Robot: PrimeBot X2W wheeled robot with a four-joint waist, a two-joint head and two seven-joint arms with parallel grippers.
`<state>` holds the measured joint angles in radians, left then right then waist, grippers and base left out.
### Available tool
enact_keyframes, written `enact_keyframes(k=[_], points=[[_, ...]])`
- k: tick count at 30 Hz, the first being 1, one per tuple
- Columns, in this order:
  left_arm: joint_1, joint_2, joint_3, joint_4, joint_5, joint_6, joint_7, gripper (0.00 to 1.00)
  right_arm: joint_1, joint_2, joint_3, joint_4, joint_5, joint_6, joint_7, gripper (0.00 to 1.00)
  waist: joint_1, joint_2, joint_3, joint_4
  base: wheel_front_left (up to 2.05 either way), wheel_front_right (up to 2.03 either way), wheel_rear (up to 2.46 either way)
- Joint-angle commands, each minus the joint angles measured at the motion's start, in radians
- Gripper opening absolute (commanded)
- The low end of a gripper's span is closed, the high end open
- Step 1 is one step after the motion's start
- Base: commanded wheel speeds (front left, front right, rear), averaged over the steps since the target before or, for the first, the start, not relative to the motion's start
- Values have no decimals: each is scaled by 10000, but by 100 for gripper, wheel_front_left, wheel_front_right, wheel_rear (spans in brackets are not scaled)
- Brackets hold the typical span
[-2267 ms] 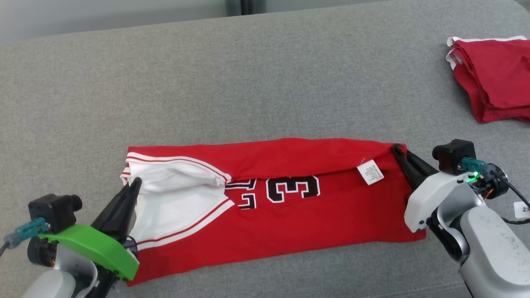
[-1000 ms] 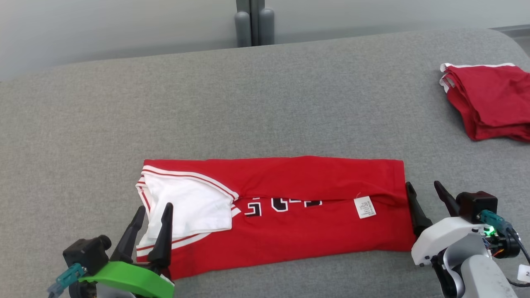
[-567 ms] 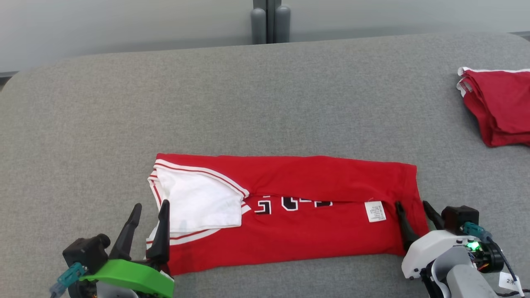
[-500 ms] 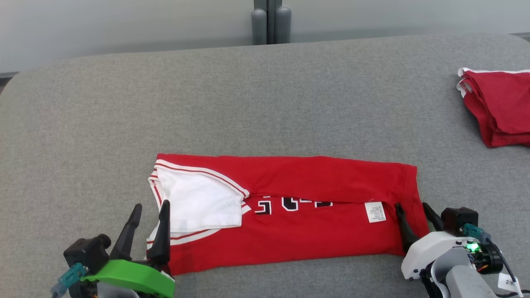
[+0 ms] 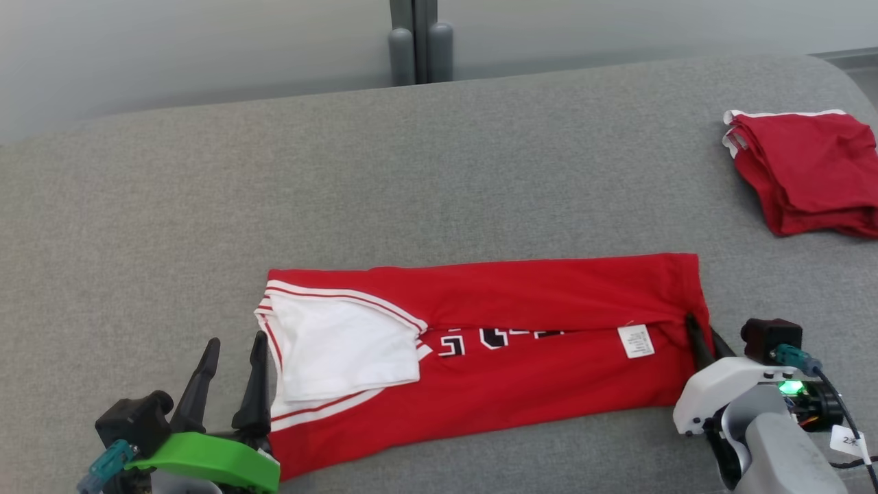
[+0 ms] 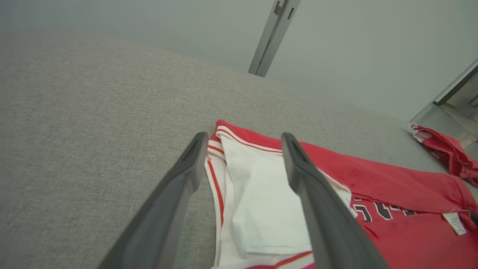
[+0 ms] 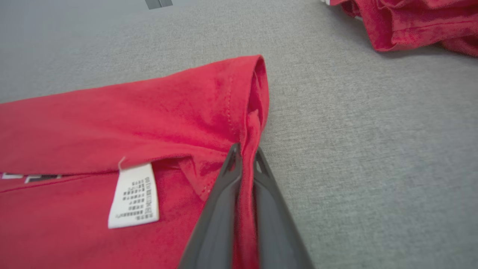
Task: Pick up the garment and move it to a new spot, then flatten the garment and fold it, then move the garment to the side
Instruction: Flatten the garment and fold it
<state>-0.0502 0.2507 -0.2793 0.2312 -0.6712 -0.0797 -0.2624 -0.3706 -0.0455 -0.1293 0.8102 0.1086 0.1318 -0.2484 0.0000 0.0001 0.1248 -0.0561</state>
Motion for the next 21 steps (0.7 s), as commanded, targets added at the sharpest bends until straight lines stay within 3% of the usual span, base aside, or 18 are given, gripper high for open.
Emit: enact_keyframes(k=[1,8,12,21], points=[[171,-48,79,5,126,-60,-29,100,-91,-164,-316,-101,-200,-24,14,0,0,-1,-125,-160,0,0,0],[265,-231,182,114,413,-162,-29,100,184,-779,-1505,-1013,-675,-24,647,0,0,-1,-313,-348,0,0,0],[279,-296,223,186,479,-209,-29,100,416,-778,-1740,-1792,-528,-22,1124,0,0,-1,-373,-368,0,0,0],[207,-292,351,341,652,-298,-29,100,1004,-189,-73,-3709,974,-21,2160,0,0,-1,-456,-178,0,0,0]])
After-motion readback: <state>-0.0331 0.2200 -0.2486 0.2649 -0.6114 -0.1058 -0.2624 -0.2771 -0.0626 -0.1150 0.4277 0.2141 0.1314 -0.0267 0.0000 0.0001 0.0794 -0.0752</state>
